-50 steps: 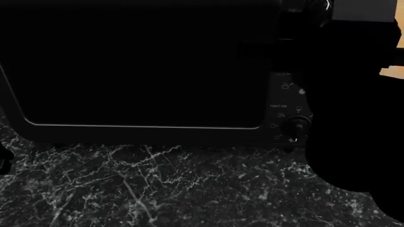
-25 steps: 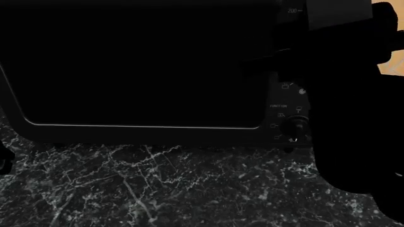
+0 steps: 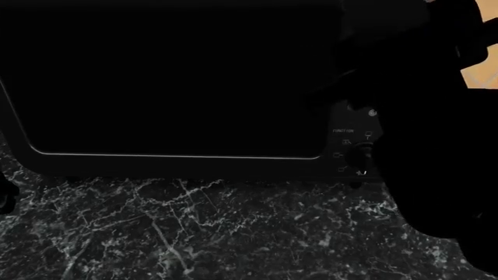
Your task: Decrease the toaster oven temperature.
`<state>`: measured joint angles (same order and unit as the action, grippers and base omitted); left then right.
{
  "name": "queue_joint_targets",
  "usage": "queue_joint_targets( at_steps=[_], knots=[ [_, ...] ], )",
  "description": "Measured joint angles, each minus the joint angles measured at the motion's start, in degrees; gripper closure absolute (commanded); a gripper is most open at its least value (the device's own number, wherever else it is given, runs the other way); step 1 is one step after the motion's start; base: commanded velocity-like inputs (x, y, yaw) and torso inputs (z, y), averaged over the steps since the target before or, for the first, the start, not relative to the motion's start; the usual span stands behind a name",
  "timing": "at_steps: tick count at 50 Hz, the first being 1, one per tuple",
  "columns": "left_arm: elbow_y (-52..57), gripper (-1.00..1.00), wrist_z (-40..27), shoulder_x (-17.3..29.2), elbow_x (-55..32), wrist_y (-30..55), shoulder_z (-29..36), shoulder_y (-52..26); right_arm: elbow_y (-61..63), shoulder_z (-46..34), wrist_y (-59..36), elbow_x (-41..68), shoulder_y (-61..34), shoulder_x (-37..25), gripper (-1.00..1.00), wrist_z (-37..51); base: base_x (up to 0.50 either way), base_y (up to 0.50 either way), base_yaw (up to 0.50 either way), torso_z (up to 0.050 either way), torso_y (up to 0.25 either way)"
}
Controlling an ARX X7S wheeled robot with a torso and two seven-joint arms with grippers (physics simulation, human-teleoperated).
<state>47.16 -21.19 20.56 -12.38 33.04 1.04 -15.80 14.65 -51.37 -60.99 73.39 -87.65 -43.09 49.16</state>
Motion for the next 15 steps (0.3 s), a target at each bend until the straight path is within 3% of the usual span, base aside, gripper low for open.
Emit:
queue_joint_targets(
  at_steps=[15],
  knots=[
    [-0.32,-1.00,-0.28,0.19,-0.10,-0.30,0.11,0.07,1.44,-4.40,-4.12,-4.82,-2.93,-0.02,1.00,-3.50,0.00,0.00,0.00,0.000,0.000]
  ],
)
